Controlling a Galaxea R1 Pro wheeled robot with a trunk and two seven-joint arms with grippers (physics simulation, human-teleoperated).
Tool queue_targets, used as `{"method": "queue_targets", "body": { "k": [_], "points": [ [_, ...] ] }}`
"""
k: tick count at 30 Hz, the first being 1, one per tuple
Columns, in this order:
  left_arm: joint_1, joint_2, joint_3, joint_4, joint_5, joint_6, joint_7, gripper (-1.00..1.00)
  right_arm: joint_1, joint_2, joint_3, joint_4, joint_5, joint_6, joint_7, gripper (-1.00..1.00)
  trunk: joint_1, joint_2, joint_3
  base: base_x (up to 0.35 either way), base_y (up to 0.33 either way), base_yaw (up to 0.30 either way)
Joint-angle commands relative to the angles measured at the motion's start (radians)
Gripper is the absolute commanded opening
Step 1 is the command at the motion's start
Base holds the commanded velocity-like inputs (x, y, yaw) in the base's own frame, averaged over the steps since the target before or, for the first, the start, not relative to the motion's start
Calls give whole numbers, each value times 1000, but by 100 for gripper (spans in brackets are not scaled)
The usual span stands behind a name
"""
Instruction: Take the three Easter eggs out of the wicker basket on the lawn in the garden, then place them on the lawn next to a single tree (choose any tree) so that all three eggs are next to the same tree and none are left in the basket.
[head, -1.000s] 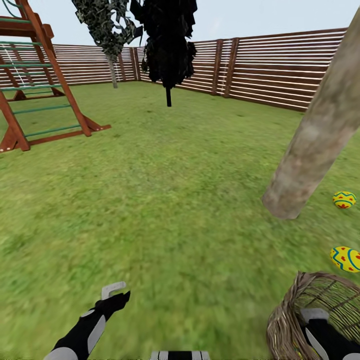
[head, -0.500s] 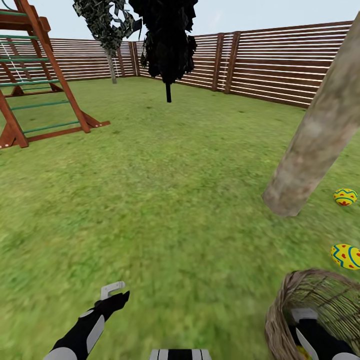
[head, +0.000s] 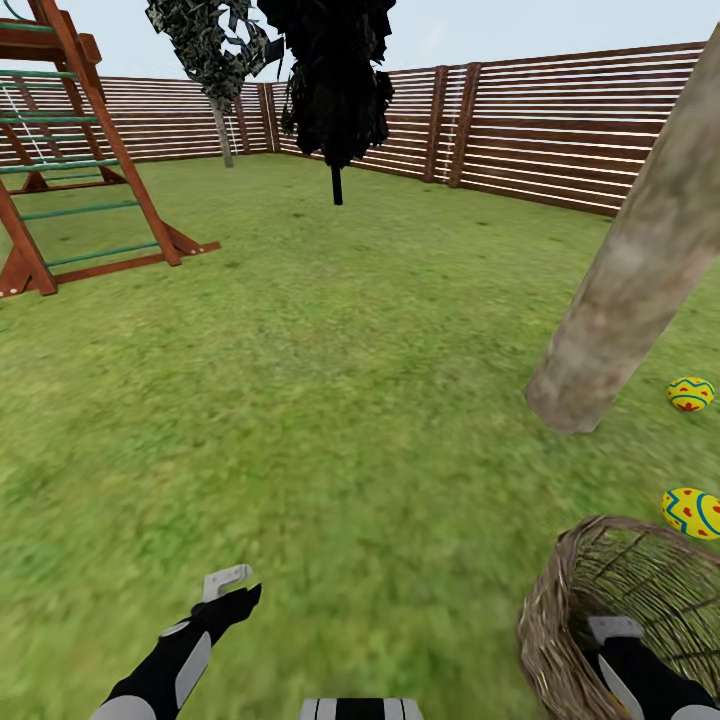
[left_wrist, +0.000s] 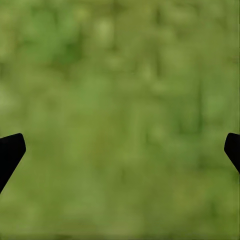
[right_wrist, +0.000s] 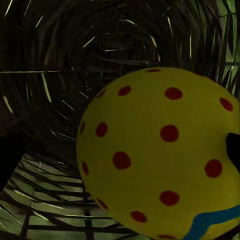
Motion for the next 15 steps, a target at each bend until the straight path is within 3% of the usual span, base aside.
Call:
{"method": "queue_targets", "body": {
  "k": [1, 11, 15],
  "points": [
    [0, -1, 6, 0, 5, 5, -8, 100, 0, -2, 8, -2, -9, 6, -6, 100, 0, 0, -1, 0, 0, 0],
    [0, -4, 6, 4, 5, 5, -8, 100, 0, -44, 6, -1, -14, 7, -3, 100, 0, 0, -1, 0, 0, 0],
    [0, -4, 5, 5, 4, 4, -8, 100, 0, -43, 6, 0, -14, 6, -4, 100, 0, -1, -5, 0, 0, 0]
  ]
}}
